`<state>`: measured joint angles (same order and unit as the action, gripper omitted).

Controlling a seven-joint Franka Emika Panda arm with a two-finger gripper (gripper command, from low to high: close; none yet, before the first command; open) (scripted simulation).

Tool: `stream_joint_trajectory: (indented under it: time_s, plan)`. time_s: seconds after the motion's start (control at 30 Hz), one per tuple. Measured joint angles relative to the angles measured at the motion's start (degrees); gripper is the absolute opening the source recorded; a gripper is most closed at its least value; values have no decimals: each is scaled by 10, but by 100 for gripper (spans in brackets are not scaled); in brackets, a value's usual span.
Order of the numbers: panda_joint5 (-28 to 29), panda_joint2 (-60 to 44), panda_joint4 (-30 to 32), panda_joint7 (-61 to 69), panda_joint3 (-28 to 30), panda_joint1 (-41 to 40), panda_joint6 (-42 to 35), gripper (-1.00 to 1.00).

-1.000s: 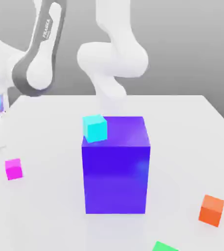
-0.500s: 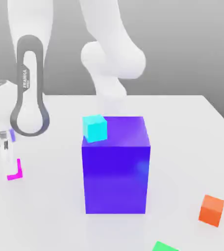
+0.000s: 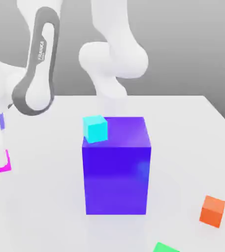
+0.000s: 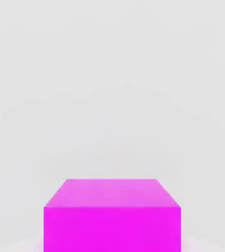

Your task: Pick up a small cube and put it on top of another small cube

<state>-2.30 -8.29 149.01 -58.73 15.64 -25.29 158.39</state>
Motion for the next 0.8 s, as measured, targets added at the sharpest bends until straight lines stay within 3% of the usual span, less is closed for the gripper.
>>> stream_joint_trajectory:
  time_s: [0.53, 0.67, 0.7, 0.8]
  plan:
    - [51, -78, -191, -132, -214, 261, -126, -100]
    - [74, -147, -214, -147, -222, 296, -80, -100]
    - [77, -159, -216, -149, -221, 299, -70, 100]
    - [77, -159, -216, -149, -221, 299, -70, 100]
